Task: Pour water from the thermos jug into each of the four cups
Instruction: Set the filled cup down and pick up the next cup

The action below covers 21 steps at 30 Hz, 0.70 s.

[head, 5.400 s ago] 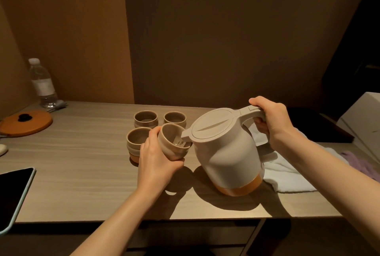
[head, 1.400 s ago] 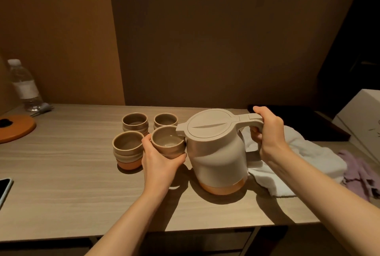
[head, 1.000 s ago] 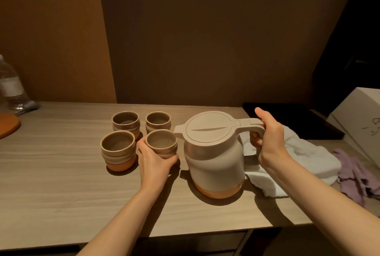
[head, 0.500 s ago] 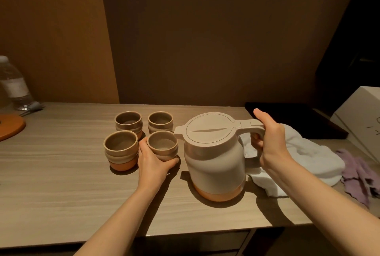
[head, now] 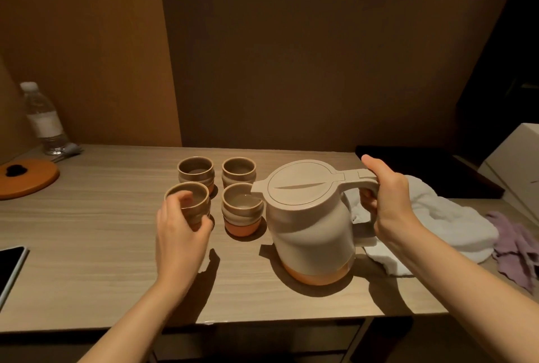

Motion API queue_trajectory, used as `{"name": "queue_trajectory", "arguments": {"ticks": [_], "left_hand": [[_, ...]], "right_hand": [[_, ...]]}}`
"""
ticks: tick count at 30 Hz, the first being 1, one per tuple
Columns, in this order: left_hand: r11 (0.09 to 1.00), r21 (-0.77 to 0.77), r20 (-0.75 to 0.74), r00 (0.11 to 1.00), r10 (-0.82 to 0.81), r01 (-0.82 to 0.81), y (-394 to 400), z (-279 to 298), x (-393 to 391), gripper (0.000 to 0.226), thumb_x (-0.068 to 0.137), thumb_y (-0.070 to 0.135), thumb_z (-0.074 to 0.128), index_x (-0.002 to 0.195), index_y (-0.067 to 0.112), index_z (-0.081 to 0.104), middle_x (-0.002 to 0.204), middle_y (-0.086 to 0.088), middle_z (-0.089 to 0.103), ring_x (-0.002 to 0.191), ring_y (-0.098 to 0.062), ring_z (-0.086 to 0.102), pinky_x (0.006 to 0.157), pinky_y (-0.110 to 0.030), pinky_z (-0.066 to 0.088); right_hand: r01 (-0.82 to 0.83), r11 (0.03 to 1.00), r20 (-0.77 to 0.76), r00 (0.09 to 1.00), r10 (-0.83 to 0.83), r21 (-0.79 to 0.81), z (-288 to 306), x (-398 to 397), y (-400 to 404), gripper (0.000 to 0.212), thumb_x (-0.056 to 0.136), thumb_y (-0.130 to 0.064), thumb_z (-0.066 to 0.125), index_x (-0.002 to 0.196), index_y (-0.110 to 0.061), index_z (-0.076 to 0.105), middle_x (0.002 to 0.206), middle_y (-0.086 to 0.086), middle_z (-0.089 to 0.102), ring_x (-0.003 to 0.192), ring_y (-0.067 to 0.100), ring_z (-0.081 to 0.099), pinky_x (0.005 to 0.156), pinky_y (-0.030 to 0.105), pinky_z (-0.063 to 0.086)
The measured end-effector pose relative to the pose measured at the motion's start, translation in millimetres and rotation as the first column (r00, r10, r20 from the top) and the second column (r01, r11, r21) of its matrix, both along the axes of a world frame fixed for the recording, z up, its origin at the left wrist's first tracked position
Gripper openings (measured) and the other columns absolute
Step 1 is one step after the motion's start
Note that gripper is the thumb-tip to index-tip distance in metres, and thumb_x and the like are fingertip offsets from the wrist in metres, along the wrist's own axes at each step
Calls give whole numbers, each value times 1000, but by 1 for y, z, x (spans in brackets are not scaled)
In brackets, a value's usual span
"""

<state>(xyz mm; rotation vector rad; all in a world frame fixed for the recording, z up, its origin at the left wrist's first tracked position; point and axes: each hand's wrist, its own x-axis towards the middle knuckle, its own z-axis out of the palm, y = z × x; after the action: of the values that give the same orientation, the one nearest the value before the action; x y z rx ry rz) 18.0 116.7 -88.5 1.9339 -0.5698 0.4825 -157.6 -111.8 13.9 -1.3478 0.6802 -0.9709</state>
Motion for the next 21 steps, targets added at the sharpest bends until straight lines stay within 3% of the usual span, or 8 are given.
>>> {"name": "queue_trajectory", "arguments": {"ticks": [4, 7, 10, 13, 17, 21], "left_hand": [[995, 9, -49, 994, 97, -97, 6, 4, 25, 68, 70, 15, 81, 127, 14, 43, 132, -10, 37, 124, -28, 39, 98, -38, 39], [1000, 11, -209, 977, 29, -27, 7, -2, 36, 95, 65, 25, 87, 140, 19, 30, 145, -10, 25, 132, -30, 34, 105, -43, 36], [998, -64, -331, 942, -48, 28, 4, -5, 39, 109, 62, 25, 89, 147, 22, 21, 150, -11, 26, 134, -30, 35, 106, -43, 34], [995, -97, -366, 929, -62, 29, 1, -9, 44, 112, 59, 21, 91, 147, 20, 22, 148, -11, 33, 134, -30, 36, 106, -42, 35], [991, -134, -392, 918, -61, 8, -4, -15, 49, 102, 55, 19, 93, 137, 17, 33, 132, -8, 51, 121, -28, 51, 92, -35, 45], [992, -117, -367, 930, 4, -51, -2, -15, 47, 99, 53, 23, 93, 133, 16, 35, 128, -9, 53, 116, -28, 54, 85, -35, 48]], "right_hand": [[-9, 1000, -10, 1000, 9, -2, 1, -1, 3, 41, 88, -33, 59, 52, -15, 55, 45, -5, 50, 49, 10, 43, 51, 26, 32], [-21, 1000, -13, 1000, 21, -8, 1, -2, 5, 40, 88, -32, 59, 51, -15, 54, 45, -5, 48, 48, 9, 41, 51, 26, 31], [-44, 999, -17, 999, 44, -21, 3, -2, 7, 44, 89, -31, 58, 47, -19, 53, 43, -6, 47, 43, 7, 40, 49, 26, 28], [-61, 998, -22, 998, 60, -27, 4, -5, 8, 53, 89, -29, 57, 38, -20, 50, 39, -7, 42, 36, 5, 35, 47, 27, 25], [-59, 998, -41, 998, 57, -33, 4, -7, 9, 55, 89, -30, 57, 36, -20, 49, 39, -5, 40, 36, 7, 34, 47, 28, 25], [-59, 997, -32, 998, 57, -49, 3, -8, 10, 52, 89, -29, 56, 39, -20, 49, 39, -5, 40, 36, 7, 35, 47, 28, 26]]}}
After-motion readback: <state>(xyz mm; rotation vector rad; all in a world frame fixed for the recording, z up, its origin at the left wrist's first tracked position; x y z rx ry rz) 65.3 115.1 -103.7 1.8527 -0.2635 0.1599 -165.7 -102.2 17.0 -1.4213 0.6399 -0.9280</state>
